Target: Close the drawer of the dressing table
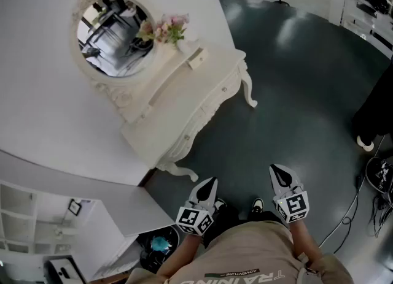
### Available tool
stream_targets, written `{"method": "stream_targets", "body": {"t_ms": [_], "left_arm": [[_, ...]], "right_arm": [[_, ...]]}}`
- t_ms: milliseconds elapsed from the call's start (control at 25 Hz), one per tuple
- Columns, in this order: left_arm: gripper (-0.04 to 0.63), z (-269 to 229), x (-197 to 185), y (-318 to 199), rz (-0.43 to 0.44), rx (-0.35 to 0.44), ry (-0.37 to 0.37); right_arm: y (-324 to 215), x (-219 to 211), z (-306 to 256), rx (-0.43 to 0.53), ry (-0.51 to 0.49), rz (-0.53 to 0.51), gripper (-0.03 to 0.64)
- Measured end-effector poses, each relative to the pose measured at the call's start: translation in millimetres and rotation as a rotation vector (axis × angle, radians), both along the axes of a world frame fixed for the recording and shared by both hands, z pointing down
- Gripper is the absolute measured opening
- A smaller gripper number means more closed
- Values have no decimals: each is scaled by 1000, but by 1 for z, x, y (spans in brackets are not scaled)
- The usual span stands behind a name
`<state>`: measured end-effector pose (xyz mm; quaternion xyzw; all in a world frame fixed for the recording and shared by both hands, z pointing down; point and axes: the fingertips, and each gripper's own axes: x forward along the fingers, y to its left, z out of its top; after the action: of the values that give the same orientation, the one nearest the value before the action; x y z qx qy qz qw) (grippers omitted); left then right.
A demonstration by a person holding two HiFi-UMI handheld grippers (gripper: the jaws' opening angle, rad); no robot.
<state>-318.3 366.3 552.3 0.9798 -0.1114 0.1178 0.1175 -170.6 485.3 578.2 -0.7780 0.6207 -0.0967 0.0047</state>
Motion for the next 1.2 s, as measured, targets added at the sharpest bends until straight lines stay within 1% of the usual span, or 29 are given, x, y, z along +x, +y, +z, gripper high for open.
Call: {"method": "stream_targets", "body": {"t_ms": [120,240,360,480,600,840,1040,1200], "left_arm": [[14,-6,13,-10,12,24,19],[14,-8,17,-10,28,28,29],[14,-7,12,-9,30,29,22],[14,-7,3,-14,8,24,14],[14,-1,-4,-18,-19,2,0],[14,12,-14,-23,-49,-31,-34],[14,11,-11,-42,-59,-35,-26],[14,22,-6,-63,-61,-86,-31]], "right_arm": [[-9,0,-5,21,9,-13,2],[-12,-4,-7,15,21,-24,2],[-13,-7,-10,14,36,-25,2],[-19,-11,-17,23,55,-43,2],[-27,-12,-16,11,75,-78,2],[-41,-16,-7,-6,46,-118,2],[-59,-18,7,-38,11,-135,2],[-86,-12,2,-56,0,-146,2]]}}
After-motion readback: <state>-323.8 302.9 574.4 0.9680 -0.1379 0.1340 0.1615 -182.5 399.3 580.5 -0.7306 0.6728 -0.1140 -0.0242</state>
